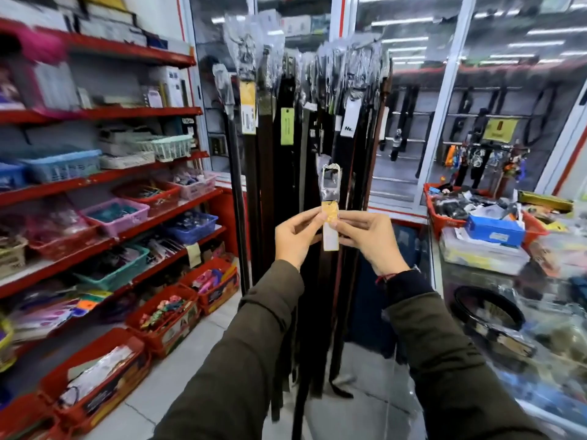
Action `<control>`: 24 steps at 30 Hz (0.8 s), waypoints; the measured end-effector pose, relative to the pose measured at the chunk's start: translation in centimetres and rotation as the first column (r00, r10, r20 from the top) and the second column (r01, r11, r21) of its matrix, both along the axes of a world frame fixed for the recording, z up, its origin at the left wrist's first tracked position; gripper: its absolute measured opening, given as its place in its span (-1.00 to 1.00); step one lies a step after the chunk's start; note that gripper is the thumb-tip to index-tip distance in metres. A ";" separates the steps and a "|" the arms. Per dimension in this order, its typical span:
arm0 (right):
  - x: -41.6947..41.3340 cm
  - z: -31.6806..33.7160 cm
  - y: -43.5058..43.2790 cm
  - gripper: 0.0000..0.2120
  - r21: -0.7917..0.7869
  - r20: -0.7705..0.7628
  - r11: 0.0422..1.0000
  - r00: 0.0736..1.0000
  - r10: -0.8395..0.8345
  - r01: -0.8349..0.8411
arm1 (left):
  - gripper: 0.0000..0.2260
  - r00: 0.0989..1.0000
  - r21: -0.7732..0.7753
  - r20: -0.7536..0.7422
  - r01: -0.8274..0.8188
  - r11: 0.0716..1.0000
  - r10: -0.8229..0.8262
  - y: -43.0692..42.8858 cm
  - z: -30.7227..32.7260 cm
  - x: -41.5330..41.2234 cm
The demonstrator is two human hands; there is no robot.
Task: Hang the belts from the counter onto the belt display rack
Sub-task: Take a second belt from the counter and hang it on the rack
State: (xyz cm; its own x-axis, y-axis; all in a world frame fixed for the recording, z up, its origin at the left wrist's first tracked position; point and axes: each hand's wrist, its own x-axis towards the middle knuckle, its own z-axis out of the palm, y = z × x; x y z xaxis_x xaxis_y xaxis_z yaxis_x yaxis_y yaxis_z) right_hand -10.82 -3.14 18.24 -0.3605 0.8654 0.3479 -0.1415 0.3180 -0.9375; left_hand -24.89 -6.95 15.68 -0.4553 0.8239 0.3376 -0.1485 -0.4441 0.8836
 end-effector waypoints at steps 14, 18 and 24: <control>-11.7 13.9 -0.9 -0.74 0.141 -0.285 0.979 0.941 0.182 -0.146 | -0.86 0.952 0.277 0.118 -0.305 0.911 0.283 -1.5 14.7 -8.9; -14.0 16.5 -0.4 -0.72 0.164 -0.287 0.969 0.931 0.225 -0.184 | -0.89 0.938 0.324 0.130 -0.347 0.880 0.322 -1.7 17.3 -10.4; -16.3 18.6 0.8 -0.71 0.115 -0.281 0.975 0.936 0.214 -0.188 | -0.84 0.921 0.277 0.140 -0.388 0.879 0.362 -0.8 19.2 -12.4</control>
State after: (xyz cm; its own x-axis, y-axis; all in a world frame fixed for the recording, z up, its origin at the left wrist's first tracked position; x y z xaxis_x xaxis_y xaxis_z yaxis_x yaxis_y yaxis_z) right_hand -27.10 -2.37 36.84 -0.3962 0.7479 0.5326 -0.4725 0.3312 -0.8167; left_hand -37.25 -7.71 34.92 -0.7467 0.4547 0.4854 0.0152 -0.7179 0.6960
